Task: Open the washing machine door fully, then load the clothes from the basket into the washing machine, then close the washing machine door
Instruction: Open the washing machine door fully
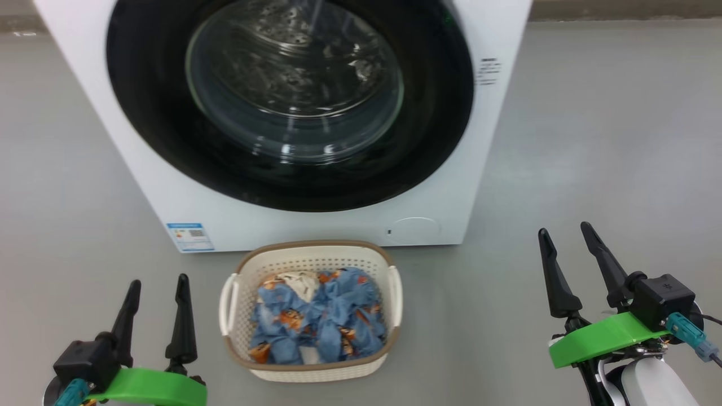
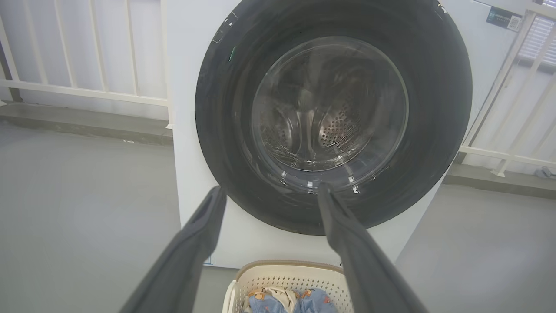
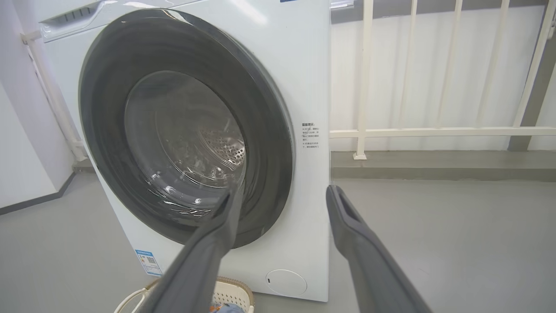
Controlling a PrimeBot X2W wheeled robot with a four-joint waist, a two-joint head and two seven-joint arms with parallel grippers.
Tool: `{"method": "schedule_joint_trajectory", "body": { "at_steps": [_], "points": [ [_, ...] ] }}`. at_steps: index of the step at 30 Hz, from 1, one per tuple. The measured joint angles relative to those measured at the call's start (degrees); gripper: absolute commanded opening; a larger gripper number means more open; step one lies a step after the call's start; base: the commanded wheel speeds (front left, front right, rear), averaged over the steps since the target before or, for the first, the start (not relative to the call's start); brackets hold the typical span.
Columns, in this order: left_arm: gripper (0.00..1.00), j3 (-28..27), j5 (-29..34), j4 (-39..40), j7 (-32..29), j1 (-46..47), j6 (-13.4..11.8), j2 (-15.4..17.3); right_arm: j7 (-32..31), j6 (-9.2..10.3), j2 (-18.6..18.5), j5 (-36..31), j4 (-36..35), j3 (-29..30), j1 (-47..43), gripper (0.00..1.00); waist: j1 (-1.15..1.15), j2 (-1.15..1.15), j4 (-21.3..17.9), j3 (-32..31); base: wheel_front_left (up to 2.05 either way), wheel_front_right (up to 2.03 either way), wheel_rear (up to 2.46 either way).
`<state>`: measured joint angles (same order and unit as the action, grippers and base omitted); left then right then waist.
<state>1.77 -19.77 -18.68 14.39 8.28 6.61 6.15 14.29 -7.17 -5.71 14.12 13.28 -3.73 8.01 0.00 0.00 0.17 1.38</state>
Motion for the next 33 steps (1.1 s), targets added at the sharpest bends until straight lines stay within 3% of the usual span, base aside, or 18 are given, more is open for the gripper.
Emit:
{"method": "schedule_joint_trajectory", "body": {
  "at_steps": [11, 33],
  "points": [
    [1.0, 0.2, -0.4, 0.0, 0.0, 0.0, 0.5, 0.0, 0.0, 0.01, -0.1, 0.0, 0.0, 0.0, 0.0, 1.0, 0.0, 0.0, 0.0, -0.2, 0.68, 0.68, -1.36],
    [1.0, 0.4, -0.4, 0.0, 0.0, 0.0, 0.5, 0.1, 0.0, 0.0, -0.2, 0.0, 0.5, -0.3, 0.0, 1.0, 0.0, 0.0, 0.1, -0.7, 0.02, 0.02, -0.04]
  ]
}}
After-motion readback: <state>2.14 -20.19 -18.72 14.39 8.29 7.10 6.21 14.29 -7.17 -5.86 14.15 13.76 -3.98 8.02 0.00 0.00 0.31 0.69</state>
